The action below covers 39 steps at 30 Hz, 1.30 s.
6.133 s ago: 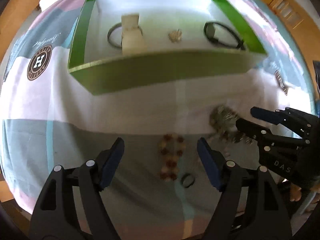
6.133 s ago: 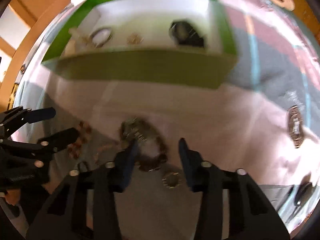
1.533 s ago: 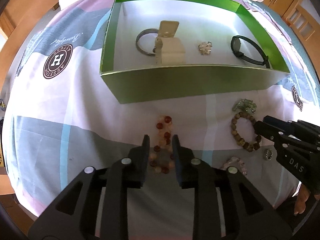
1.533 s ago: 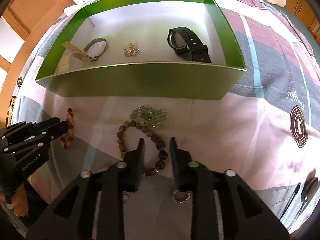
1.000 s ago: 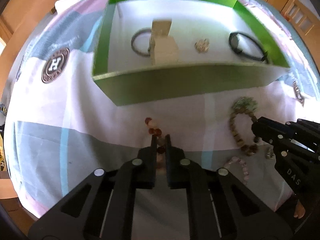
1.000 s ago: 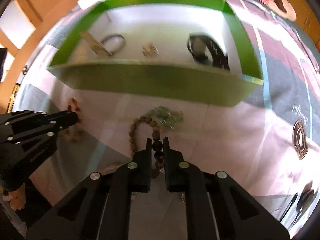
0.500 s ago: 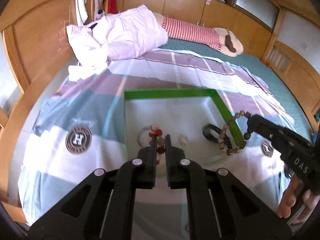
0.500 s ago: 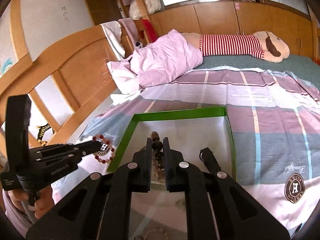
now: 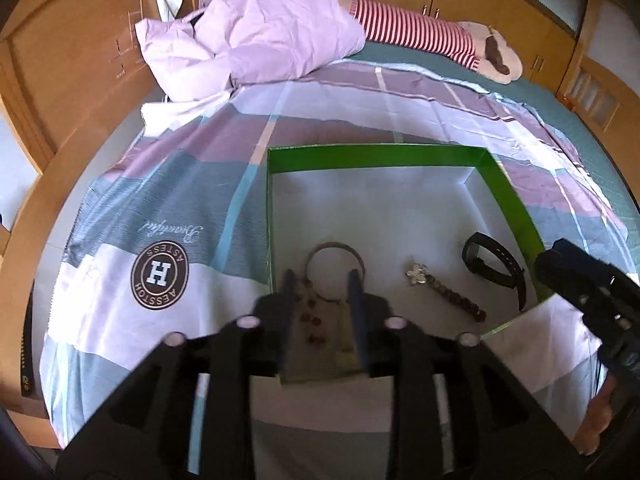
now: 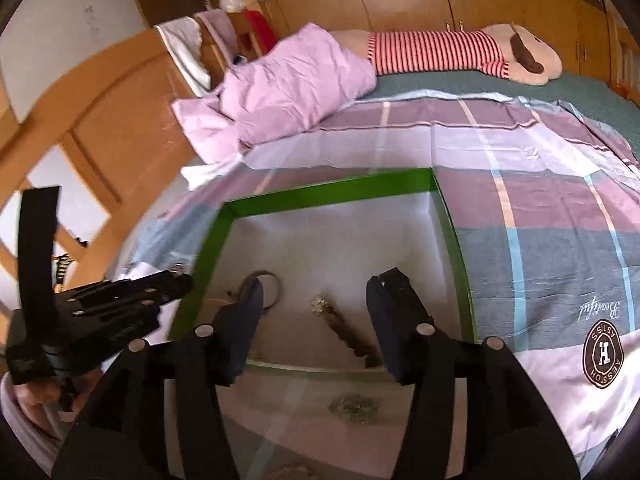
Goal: Organize jewelry
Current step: 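Open the left tool over the box while the right tool releases the brown bracelet there, then move the right tool over the green crystal cluster on the cover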
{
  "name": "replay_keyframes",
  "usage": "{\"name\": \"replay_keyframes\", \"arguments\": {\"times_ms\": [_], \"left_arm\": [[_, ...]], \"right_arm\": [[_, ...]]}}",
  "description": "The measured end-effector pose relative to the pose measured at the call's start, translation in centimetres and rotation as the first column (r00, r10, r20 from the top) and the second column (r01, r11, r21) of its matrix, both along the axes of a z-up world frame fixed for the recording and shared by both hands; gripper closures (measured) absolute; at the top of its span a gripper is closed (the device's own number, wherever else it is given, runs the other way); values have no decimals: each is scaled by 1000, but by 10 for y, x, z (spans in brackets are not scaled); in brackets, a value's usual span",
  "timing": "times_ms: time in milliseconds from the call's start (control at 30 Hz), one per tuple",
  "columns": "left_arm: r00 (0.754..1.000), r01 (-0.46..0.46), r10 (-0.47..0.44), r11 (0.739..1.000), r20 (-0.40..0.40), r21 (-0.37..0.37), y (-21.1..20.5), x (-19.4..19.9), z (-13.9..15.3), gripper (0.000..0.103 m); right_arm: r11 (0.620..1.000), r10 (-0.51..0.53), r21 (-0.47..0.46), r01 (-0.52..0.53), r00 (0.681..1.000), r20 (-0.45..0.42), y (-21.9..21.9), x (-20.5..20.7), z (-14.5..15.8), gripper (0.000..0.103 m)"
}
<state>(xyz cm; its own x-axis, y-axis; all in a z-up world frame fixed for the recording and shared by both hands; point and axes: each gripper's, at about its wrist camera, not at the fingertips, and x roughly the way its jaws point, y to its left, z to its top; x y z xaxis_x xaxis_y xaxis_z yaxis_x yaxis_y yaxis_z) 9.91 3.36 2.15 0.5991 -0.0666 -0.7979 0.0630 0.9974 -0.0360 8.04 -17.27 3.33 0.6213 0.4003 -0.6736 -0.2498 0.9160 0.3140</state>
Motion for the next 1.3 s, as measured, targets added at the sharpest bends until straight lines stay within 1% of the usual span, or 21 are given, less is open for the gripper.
{"name": "replay_keyframes", "arguments": {"times_ms": [67,100,167,200,233,267,300,367,433,533,567,700,733,833,967,1233,1267,1300], "left_arm": [[1000,31,-31,999,2,-14,-4,-17,6,72],[998,59,-59,998,-3,-37,-7,-30,7,72],[992,117,-119,992,-43,-52,-19,-49,4,67],[985,154,-157,987,-75,-49,-28,-58,-1,66],[968,217,-223,974,-115,-60,-40,-68,-12,65],[954,254,-260,965,-150,-60,-49,-74,-22,65],[943,273,-277,961,-187,-45,-56,-77,-33,65],[920,300,-288,954,-265,6,-70,-84,-59,65],[907,318,-296,948,-300,27,-77,-88,-72,65],[895,332,-299,942,-329,46,-83,-92,-83,63],[895,332,-297,942,-333,52,-84,-92,-85,61],[896,327,-280,941,-344,87,-86,-90,-93,60],[901,317,-269,944,-342,94,-86,-88,-94,58],[912,287,-236,952,-335,109,-85,-85,-95,57],[914,277,-217,951,-342,136,-83,-83,-99,56],[915,271,-206,951,-347,149,-78,-78,-100,53],[915,268,-203,952,-348,150,-78,-78,-100,52],[916,265,-199,952,-349,152,-76,-79,-101,51]], "right_arm": [[1000,21,8,-21,999,-37,-4,-11,2,50],[1000,31,-2,-31,997,-71,-5,-17,0,50],[998,40,-52,-47,989,-139,-3,-23,-8,50],[994,38,-90,-55,983,-177,-2,-24,-15,50],[991,33,-123,-60,976,-214,-1,-24,-24,50],[988,26,-141,-62,970,-241,0,-23,-31,50],[985,15,-158,-62,960,-281,0,-21,-40,50],[983,2,-171,-60,947,-321,-1,-17,-50,50],[979,-21,-197,-49,941,-338,-2,-14,-57,50],[976,-28,-211,-50,936,-350,-2,-13,-62,50],[975,-27,-215,-53,935,-353,-1,-14,-63,50],[969,-28,-239,-66,930,-368,2,-14,-70,50],[966,-30,-249,-69,928,-372,3,-14,-73,50],[959,-35,-271,-77,922,-386,5,-12,-81,50],[952,-22,-288,-101,918,-396,14,-11,-91,50],[933,3,-335,-132,933,-360,31,-9,-102,50],[929,-1,-346,-131,934,-357,32,-8,-104,51],[928,-6,-350,-128,934,-357,32,-8,-106,55]]}}
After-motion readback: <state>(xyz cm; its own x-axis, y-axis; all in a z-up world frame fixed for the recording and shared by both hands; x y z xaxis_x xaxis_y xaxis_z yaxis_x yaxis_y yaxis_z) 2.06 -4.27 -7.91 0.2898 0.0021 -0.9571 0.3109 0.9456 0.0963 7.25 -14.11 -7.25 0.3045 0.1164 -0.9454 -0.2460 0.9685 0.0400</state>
